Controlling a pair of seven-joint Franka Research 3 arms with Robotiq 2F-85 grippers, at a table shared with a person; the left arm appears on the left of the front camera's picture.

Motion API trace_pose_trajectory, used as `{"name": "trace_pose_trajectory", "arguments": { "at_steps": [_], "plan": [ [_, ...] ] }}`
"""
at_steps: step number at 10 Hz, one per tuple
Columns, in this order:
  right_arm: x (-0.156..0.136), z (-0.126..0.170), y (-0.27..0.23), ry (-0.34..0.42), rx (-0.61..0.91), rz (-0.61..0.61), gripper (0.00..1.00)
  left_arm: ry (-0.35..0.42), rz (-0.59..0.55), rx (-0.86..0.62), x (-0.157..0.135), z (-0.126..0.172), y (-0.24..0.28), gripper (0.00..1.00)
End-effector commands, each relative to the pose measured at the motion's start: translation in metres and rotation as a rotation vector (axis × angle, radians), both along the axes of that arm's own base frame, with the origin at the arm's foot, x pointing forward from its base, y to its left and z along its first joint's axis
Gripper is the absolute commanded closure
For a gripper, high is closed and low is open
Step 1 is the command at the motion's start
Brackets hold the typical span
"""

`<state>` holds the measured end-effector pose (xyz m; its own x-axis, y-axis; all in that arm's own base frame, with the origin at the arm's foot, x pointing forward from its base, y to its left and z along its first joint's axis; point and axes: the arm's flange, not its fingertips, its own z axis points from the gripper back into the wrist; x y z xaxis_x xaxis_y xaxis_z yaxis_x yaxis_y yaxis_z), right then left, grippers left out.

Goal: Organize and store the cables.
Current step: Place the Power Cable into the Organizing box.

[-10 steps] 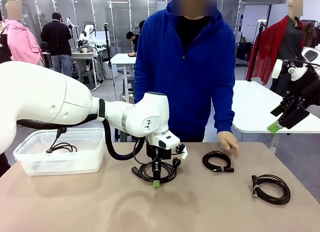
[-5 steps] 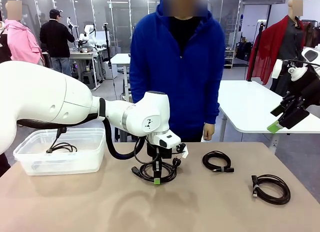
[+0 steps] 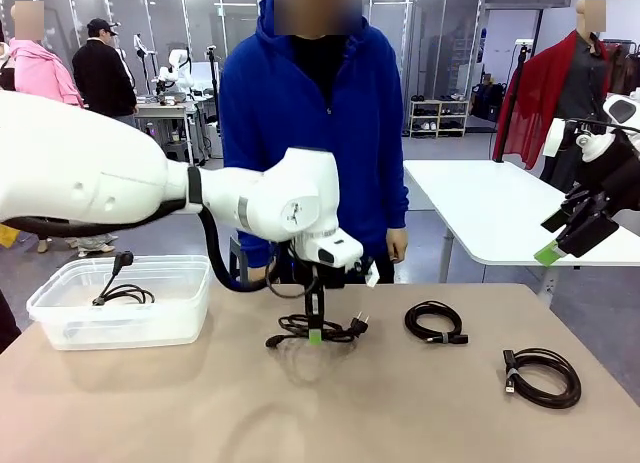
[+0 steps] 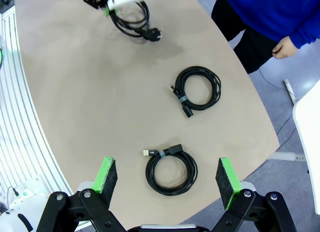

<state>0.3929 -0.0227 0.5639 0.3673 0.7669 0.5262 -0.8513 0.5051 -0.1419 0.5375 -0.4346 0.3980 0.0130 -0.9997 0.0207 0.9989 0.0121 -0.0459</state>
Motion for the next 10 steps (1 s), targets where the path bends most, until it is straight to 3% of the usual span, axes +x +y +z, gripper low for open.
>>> {"name": "trace_pose_trajectory", "arguments": {
  "at_steps": [1, 4, 10],
  "plan": [
    [0.000, 0.000, -0.001, 0.001, -0.002, -0.001, 0.00, -0.006, -0.019, 0.015, -0.011, 0.033, 0.016, 1.00],
    [0.000, 0.000, -0.001, 0.001, -0.002, -0.001, 0.00, -0.047, -0.035, -0.009, -0.014, 0.047, 0.016, 1.00],
    [0.000, 0.000, -0.001, 0.001, -0.002, -0.001, 0.00, -0.036, 0.005, 0.011, -0.008, 0.051, 0.012, 1.00]
  ]
}}
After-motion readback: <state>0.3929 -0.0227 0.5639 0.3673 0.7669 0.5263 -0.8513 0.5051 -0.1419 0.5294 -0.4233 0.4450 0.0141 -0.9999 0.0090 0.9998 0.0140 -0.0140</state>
